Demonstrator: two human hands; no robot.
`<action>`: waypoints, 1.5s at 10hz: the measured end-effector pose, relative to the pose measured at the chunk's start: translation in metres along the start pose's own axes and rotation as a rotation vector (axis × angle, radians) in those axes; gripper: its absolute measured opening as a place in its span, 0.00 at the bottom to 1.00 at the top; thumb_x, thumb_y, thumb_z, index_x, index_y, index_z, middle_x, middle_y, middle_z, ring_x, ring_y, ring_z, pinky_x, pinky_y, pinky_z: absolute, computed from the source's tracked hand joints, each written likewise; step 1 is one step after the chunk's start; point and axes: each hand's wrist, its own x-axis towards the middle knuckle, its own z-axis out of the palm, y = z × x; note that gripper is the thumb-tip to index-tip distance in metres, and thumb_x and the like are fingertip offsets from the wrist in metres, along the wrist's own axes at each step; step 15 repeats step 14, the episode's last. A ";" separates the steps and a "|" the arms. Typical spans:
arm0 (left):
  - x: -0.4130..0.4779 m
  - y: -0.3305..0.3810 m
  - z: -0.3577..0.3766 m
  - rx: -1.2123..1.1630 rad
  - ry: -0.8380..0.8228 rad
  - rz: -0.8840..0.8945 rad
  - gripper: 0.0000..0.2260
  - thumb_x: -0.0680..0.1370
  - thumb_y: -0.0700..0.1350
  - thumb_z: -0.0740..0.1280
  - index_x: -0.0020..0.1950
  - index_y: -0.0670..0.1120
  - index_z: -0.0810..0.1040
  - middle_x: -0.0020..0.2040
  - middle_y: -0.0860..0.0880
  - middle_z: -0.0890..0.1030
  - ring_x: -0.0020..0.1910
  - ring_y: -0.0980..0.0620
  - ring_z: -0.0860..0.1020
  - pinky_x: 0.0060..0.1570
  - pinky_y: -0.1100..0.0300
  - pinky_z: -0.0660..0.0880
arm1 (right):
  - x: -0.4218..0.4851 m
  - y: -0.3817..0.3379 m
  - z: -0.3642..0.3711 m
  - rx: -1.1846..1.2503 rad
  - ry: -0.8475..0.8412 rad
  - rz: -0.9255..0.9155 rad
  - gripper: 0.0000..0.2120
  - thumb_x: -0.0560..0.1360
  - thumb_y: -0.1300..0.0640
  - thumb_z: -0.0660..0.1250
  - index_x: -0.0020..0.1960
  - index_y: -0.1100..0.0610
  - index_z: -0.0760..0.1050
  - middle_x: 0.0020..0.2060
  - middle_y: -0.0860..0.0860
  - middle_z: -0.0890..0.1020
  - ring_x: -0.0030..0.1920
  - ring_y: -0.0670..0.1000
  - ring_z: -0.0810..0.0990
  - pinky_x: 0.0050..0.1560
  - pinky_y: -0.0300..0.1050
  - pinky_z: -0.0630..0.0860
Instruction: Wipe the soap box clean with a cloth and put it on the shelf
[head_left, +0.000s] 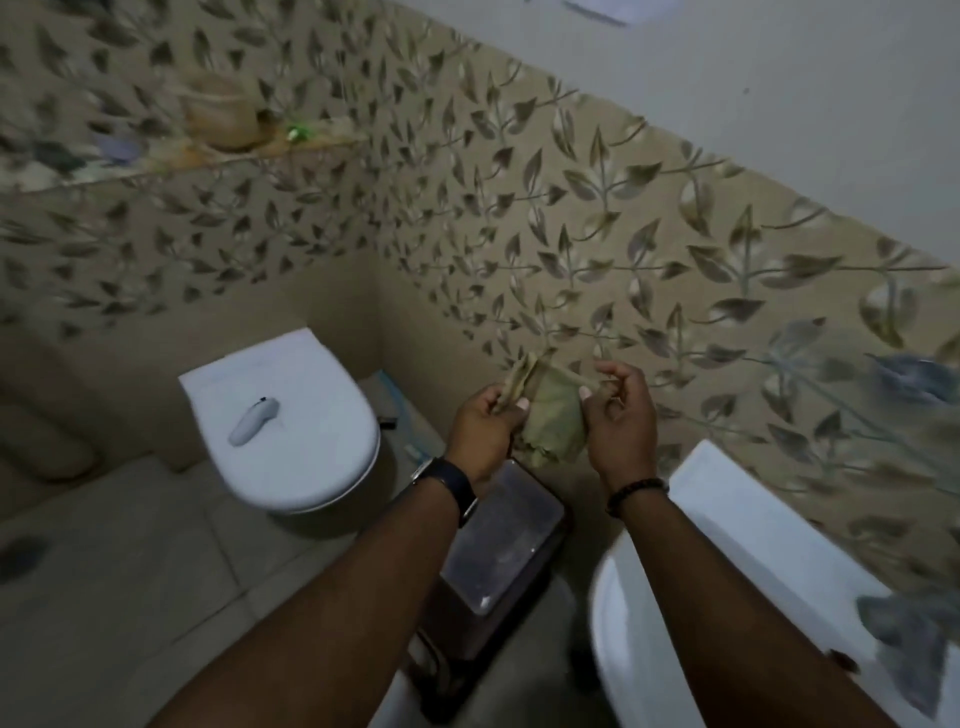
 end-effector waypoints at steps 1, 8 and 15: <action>0.014 -0.024 -0.020 0.120 0.077 -0.064 0.09 0.80 0.37 0.67 0.59 0.35 0.79 0.56 0.33 0.83 0.52 0.38 0.82 0.55 0.42 0.80 | 0.001 0.037 0.026 -0.099 -0.027 0.081 0.11 0.78 0.60 0.69 0.59 0.51 0.74 0.52 0.49 0.80 0.52 0.52 0.79 0.54 0.51 0.80; 0.119 -0.235 -0.077 1.264 -0.183 0.014 0.21 0.79 0.39 0.66 0.72 0.43 0.73 0.72 0.38 0.73 0.69 0.38 0.73 0.66 0.47 0.72 | -0.003 0.253 0.139 -0.745 -0.354 0.588 0.14 0.83 0.61 0.58 0.61 0.61 0.80 0.62 0.59 0.81 0.62 0.59 0.79 0.60 0.47 0.73; 0.106 -0.258 -0.102 1.392 -0.448 0.050 0.27 0.84 0.45 0.56 0.82 0.50 0.52 0.83 0.48 0.53 0.81 0.44 0.55 0.78 0.49 0.56 | -0.025 0.247 0.149 -0.999 -0.903 0.235 0.25 0.82 0.45 0.57 0.78 0.48 0.61 0.79 0.52 0.63 0.78 0.56 0.60 0.77 0.58 0.58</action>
